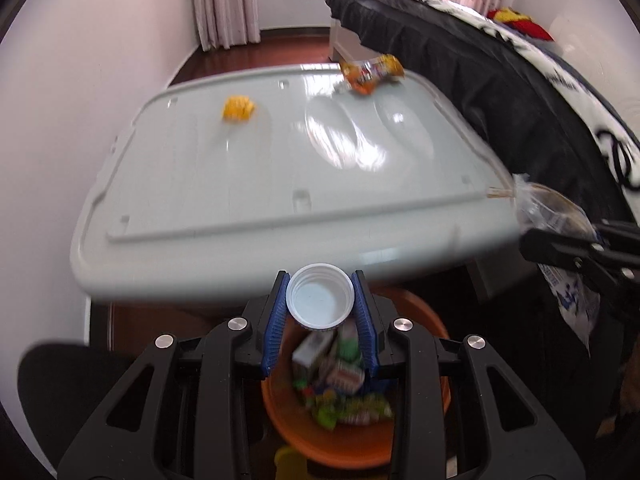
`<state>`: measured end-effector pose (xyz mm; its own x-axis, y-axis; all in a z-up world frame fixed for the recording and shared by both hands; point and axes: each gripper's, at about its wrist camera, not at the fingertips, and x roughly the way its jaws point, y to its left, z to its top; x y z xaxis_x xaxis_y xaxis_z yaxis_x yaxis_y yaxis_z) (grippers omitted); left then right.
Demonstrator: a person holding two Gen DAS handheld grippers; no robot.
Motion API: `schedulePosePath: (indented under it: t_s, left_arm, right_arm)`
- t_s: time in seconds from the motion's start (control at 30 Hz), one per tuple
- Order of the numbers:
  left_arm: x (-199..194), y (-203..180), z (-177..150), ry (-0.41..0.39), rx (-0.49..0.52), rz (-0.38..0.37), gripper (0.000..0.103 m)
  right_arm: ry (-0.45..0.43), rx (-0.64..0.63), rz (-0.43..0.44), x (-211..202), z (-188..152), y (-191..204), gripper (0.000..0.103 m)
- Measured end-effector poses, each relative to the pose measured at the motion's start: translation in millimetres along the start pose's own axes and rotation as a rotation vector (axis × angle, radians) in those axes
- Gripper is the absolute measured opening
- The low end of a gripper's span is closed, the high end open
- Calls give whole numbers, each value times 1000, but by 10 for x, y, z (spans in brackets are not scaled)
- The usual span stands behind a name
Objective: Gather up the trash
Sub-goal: 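Lower the packet and bottle cap into the orange bin and open both grippers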
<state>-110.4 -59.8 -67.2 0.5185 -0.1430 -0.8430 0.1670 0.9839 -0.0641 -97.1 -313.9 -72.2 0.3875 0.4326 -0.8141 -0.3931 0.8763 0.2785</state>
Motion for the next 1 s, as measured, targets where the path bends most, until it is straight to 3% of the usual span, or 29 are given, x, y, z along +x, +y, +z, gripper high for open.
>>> schedulePosePath:
  t_s: [0.2, 0.37, 0.73, 0.8, 0.83, 0.87, 0.9, 1.0]
  left_arm:
    - [153, 40, -496, 122, 7, -34, 31]
    - [433, 75, -638, 245, -23, -53, 31]
    - [586, 75, -699, 302, -43, -60, 31]
    - [605, 72, -699, 310, -41, -61, 32]
    - [619, 70, -698, 317, -41, -57, 37]
    - [639, 76, -697, 327, -42, -45, 65]
    - [633, 90, -699, 323, -48, -13, 87]
    - [589, 122, -672, 302, -57, -20, 89]
  right_arm:
    - [176, 12, 53, 318, -280, 105, 8]
    - [298, 58, 103, 603, -331, 40, 8]
    - [385, 34, 133, 856, -360, 53, 9]
    - [396, 10, 121, 890, -352, 77, 24]
    - [398, -5, 102, 889, -354, 86, 57]
    - [387, -7, 93, 879, -348, 81, 75]
    - [376, -6, 95, 863, -340, 69, 75]
    - [355, 9, 111, 809, -306, -3, 75]
